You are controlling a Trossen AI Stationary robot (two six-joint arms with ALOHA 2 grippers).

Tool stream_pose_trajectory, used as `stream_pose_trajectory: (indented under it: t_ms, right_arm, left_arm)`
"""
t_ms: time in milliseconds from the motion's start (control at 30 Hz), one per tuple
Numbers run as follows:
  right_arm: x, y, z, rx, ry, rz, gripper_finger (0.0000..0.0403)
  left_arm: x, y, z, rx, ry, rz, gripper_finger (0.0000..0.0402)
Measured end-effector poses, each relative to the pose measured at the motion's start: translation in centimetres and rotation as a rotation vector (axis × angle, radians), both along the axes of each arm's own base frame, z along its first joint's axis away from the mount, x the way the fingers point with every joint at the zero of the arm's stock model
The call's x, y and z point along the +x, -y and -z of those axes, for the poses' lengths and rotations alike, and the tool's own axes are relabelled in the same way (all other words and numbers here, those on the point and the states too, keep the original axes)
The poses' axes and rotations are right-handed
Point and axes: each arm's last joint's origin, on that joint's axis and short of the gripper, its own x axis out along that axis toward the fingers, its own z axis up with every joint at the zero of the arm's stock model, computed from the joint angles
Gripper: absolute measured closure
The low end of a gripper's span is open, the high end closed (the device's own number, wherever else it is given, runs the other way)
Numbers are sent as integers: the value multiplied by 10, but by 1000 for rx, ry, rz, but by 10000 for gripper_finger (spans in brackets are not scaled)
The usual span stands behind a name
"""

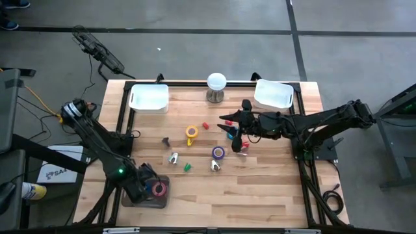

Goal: Pick and place Stapler, Stapler remover, tape
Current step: Put the bottom dark blue tape into the black bin

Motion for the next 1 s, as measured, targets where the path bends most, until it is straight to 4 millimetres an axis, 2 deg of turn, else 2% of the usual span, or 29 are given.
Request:
stream_pose_trajectory:
  t_ms: [300,533,733,833,1000]
  right_arm:
    - [0,-1,3,2,-27,-33,268]
    - [0,-1,4,3,-44,-34,268]
    - [-1,-1,6,0,-67,-33,268]
    - [-1,-1,7,6,-67,-30,268]
    - [-1,3,9,91,-67,-2,268]
  left_arm:
    - [7,12,16,-24,-53,37,371]
    - [9,16,25,-25,-93,-65,371]
    - [11,19,33,-23,-142,-64,370]
    - [11,19,34,-22,-151,-65,355]
    - [10,19,34,-19,-154,-65,294]
